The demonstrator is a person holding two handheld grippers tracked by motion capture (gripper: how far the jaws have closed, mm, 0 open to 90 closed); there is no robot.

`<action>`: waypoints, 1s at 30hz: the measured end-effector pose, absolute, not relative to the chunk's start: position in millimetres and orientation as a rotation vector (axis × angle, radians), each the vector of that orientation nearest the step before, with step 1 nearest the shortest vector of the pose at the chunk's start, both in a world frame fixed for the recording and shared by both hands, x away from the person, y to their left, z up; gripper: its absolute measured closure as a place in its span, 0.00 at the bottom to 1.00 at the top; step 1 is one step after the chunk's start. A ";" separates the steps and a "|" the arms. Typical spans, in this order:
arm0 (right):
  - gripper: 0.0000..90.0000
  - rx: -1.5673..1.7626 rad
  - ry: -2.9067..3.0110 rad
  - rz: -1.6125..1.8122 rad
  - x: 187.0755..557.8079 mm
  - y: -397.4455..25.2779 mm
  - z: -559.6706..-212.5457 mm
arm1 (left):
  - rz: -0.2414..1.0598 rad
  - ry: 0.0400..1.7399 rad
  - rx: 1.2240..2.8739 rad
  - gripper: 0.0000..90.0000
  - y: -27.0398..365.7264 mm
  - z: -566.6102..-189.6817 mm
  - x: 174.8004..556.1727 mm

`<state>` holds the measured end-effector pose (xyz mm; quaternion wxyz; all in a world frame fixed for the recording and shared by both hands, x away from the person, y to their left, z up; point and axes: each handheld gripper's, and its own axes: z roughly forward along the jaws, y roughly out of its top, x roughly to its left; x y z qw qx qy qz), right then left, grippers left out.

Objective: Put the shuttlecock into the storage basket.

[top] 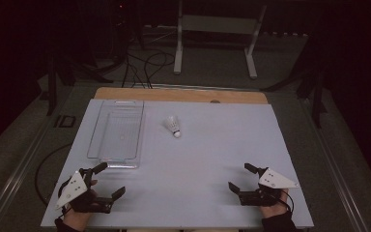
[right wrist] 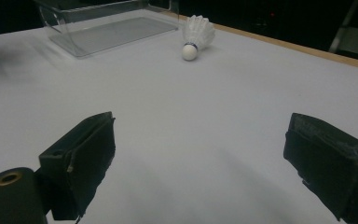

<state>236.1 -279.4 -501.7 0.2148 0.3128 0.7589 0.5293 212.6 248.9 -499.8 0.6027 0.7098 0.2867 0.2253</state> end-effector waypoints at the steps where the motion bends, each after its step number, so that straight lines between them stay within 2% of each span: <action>1: 0.10 0.870 2.099 1.468 235.8 -279.7 -501.5 | 0.515 0.664 1.644 0.00 248.7 -499.8 212.7; 30: 0.10 0.882 2.117 1.432 234.2 -278.9 -493.7 | 0.498 0.651 1.645 0.00 246.7 -499.9 212.0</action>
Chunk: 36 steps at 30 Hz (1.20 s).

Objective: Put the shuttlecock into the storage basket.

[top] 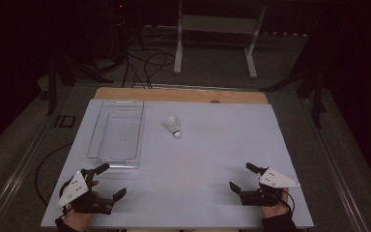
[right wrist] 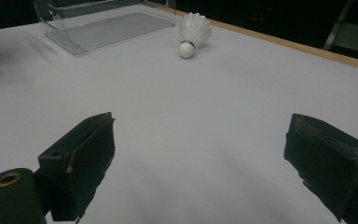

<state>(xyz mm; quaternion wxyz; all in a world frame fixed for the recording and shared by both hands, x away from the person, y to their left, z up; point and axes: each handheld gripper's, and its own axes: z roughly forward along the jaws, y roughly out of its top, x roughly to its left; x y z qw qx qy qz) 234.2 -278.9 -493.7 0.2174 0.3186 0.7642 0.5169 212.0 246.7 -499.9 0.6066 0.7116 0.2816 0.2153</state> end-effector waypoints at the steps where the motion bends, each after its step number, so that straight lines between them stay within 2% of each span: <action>1: 0.10 0.882 2.118 1.428 234.3 -278.9 -493.9 | 0.497 0.651 1.646 0.00 246.6 -500.0 212.1; 12: 0.10 0.903 2.111 1.405 235.2 -279.6 -490.1 | 0.495 0.651 1.649 0.00 246.3 -499.6 211.9; 24: 0.10 1.015 1.981 1.365 238.2 -298.6 -444.6 | 0.493 0.647 1.656 0.00 245.3 -499.6 212.4; 36: 0.10 1.000 2.003 1.411 255.6 -288.9 -423.3 | 0.490 0.639 1.662 0.00 244.2 -499.2 212.1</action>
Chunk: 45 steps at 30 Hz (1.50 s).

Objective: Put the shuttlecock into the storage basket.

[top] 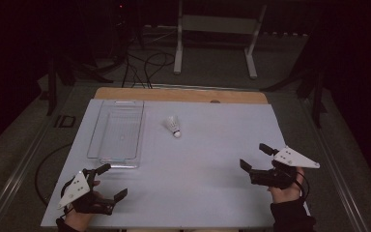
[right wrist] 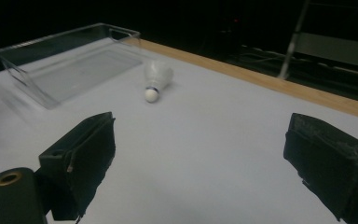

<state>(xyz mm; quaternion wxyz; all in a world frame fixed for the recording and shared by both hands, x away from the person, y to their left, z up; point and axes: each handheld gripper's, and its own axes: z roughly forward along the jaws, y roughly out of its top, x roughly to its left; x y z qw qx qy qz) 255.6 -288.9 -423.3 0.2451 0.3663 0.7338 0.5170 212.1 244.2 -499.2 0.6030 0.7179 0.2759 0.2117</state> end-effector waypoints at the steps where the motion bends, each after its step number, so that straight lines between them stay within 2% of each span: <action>1: 0.10 0.994 2.004 1.417 257.3 -286.3 -422.3 | 0.489 0.638 1.664 0.00 244.3 -499.2 212.1; 45: 0.09 0.879 2.149 1.450 317.1 -202.0 -389.3 | 0.493 0.622 1.679 0.00 242.9 -498.3 210.4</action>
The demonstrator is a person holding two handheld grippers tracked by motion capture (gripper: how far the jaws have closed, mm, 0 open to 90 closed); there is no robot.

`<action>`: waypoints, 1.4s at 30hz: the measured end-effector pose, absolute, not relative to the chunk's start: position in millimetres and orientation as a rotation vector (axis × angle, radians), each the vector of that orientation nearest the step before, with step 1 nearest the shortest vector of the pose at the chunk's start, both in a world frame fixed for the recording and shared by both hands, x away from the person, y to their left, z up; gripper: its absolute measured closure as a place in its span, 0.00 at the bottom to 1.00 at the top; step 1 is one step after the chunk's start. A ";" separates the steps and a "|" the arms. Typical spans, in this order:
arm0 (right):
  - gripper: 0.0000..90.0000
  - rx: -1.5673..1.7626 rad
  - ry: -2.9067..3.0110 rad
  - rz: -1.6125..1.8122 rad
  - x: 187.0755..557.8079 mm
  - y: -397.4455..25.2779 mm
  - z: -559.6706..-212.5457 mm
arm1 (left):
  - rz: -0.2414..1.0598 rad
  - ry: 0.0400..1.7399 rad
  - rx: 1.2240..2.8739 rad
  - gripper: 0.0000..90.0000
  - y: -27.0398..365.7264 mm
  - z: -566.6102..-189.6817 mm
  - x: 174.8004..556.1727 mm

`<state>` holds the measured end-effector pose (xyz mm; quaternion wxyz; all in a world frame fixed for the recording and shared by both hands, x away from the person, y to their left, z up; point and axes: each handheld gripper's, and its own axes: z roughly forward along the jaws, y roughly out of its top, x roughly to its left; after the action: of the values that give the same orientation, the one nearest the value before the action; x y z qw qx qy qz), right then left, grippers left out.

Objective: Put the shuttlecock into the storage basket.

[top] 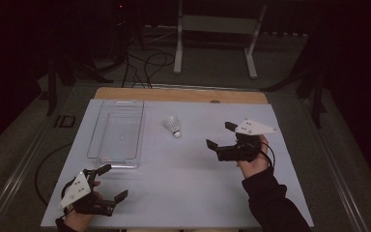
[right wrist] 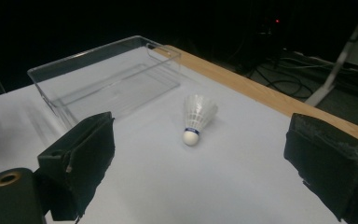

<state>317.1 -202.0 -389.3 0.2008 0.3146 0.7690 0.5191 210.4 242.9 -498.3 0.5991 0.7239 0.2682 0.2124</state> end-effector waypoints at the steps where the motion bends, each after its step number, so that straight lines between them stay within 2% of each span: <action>1: 0.09 0.882 2.154 1.452 318.9 -199.9 -388.4 | 0.492 0.622 1.678 0.00 242.9 -498.3 210.5; 17: 0.09 0.924 2.184 1.459 350.2 -169.8 -385.1 | 0.490 0.614 1.684 0.00 242.5 -498.0 210.4; 42: 0.10 1.019 2.319 1.220 388.3 -121.7 -395.5 | 0.484 0.609 1.677 0.00 242.9 -497.8 210.9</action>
<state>388.3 -121.7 -395.5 0.1644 0.3574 0.8136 0.4282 210.9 242.9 -497.8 0.6024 0.7241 0.2629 0.2091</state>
